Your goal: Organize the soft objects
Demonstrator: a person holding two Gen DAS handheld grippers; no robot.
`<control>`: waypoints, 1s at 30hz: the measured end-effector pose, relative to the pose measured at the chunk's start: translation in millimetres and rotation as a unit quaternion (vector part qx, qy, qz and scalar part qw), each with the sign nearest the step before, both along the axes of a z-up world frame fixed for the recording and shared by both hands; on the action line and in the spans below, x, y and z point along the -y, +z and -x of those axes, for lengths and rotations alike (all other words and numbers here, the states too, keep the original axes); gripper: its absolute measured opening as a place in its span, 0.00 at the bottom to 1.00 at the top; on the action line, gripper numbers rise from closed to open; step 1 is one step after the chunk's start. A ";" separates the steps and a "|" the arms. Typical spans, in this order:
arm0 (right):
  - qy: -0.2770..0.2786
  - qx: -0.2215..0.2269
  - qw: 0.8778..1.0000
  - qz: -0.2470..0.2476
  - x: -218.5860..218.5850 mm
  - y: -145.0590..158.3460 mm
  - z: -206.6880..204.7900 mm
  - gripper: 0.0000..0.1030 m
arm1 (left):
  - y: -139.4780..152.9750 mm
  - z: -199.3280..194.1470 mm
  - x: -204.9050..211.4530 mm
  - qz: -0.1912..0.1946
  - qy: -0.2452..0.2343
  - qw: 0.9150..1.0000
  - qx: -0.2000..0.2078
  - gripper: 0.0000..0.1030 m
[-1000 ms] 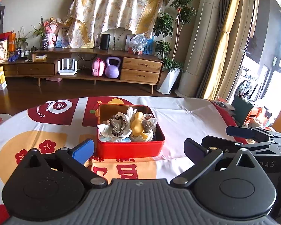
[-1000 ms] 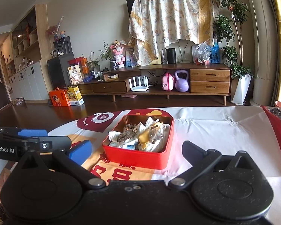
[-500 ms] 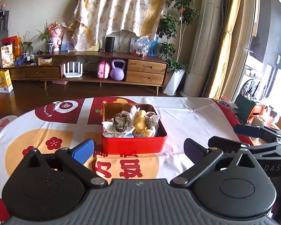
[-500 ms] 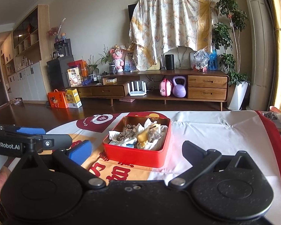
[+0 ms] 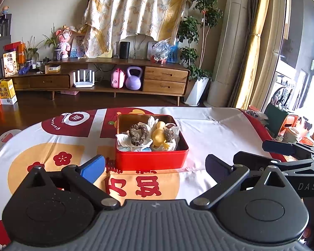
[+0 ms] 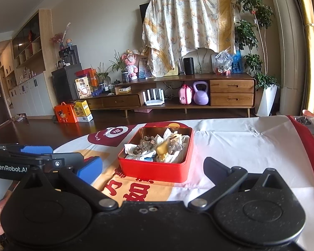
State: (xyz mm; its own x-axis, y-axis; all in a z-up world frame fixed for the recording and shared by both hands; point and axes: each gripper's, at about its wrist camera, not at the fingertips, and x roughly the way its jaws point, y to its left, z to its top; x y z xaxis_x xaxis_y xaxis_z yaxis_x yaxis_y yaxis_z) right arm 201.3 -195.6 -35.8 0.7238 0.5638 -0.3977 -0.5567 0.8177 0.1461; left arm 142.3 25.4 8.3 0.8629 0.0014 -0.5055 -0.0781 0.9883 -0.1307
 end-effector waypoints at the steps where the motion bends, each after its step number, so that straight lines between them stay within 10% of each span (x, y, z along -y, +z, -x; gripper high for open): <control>1: 0.001 -0.001 1.000 0.001 -0.5 -0.2 0.4 1.00 | -0.1 0.1 -0.1 0.000 0.000 1.000 0.000 1.00; 30: -0.008 -0.006 1.000 0.008 0.1 -2.0 -2.4 1.00 | -5.0 4.6 2.5 -0.005 -0.003 1.000 0.004 1.00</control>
State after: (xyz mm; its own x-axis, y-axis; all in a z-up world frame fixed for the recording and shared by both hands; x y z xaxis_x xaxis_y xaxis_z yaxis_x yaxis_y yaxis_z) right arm 203.7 -195.8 -37.8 0.7276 0.5467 -0.4144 -0.5426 0.8282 0.1400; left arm 137.7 22.9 3.3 0.8672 0.0002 -0.4980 -0.0704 0.9900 -0.1222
